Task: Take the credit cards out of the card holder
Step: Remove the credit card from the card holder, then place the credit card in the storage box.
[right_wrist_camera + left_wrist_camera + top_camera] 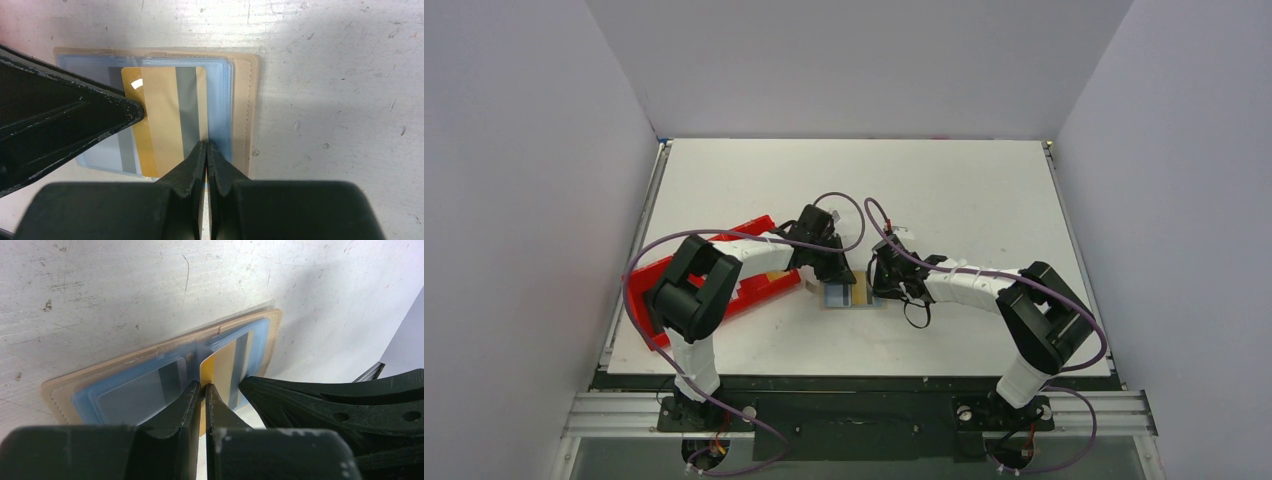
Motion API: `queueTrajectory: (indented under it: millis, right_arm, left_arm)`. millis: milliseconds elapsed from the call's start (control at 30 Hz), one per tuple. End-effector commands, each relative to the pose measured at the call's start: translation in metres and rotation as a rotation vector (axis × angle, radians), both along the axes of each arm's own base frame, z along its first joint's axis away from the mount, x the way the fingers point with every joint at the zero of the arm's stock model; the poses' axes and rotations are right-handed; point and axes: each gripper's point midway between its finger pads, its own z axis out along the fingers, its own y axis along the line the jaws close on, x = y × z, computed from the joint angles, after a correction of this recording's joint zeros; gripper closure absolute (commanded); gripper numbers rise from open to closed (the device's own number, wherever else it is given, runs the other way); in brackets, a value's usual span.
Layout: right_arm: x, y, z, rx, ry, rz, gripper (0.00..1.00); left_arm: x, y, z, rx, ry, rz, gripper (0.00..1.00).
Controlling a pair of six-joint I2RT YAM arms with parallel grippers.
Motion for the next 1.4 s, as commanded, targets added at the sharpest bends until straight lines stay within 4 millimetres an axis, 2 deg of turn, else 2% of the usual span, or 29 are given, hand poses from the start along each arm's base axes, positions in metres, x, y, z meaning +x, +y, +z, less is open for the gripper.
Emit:
queueTrajectory:
  millis: [0,300,767,1367]
  right_arm:
    - [-0.008,-0.020,-0.020,-0.067,0.035,-0.027,1.00]
    - [-0.010,-0.030,-0.024,-0.081,0.046,-0.052,1.00]
    - [-0.009,-0.031,-0.023,-0.079,0.042,-0.056,1.00]
    - [-0.005,-0.027,-0.013,-0.063,0.025,-0.051,1.00]
  left_arm:
    - [0.004,-0.004,0.016,-0.034,-0.033,-0.001,1.00]
    - [0.005,0.023,0.014,0.007,-0.034,0.023,1.00]
    - [0.003,0.036,0.023,0.028,-0.053,0.025,1.00]
    - [0.003,0.057,0.063,0.061,-0.151,0.039,1.00]
